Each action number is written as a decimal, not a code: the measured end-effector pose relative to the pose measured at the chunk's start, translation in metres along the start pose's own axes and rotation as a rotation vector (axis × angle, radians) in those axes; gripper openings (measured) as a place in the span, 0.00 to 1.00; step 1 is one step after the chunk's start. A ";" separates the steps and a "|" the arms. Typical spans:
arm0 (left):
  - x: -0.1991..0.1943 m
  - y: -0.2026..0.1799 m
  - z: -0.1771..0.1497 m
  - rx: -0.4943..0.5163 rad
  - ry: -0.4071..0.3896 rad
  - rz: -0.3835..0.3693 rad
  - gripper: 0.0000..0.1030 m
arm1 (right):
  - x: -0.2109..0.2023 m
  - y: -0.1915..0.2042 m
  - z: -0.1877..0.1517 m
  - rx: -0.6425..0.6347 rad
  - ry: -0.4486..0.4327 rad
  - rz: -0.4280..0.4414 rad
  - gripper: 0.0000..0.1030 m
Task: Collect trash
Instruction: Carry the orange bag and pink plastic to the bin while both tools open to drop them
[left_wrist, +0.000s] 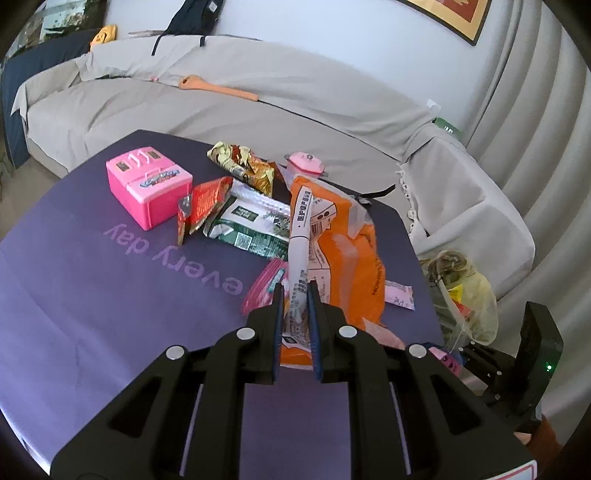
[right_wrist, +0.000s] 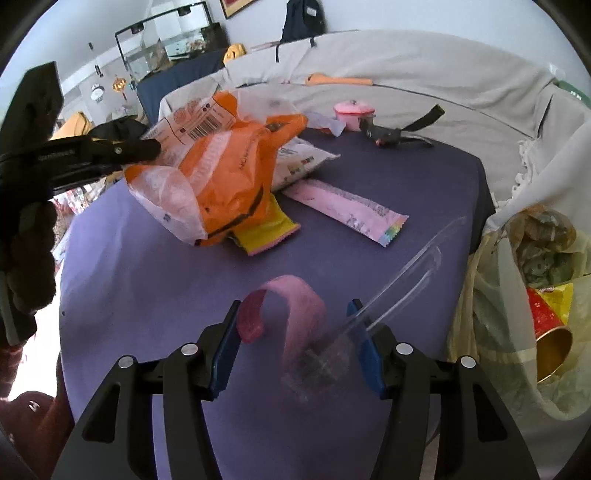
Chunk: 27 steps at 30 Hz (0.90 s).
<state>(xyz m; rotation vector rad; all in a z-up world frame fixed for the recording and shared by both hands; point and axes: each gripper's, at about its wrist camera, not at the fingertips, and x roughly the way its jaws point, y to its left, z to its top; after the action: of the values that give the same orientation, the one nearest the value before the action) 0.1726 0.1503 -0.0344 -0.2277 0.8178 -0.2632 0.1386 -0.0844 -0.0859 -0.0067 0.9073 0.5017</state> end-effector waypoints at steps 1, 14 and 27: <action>0.001 0.000 0.000 -0.001 0.002 -0.002 0.11 | -0.001 0.000 -0.002 0.004 0.000 0.001 0.53; -0.006 -0.005 0.003 0.008 -0.025 -0.001 0.11 | -0.044 -0.018 -0.013 0.115 -0.089 0.004 0.39; -0.041 -0.043 0.027 0.066 -0.102 -0.019 0.11 | -0.092 -0.031 0.010 0.051 -0.212 -0.070 0.38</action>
<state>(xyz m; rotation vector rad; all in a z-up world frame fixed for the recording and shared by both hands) 0.1597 0.1255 0.0250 -0.1851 0.7051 -0.2937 0.1125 -0.1481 -0.0164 0.0599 0.7098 0.4055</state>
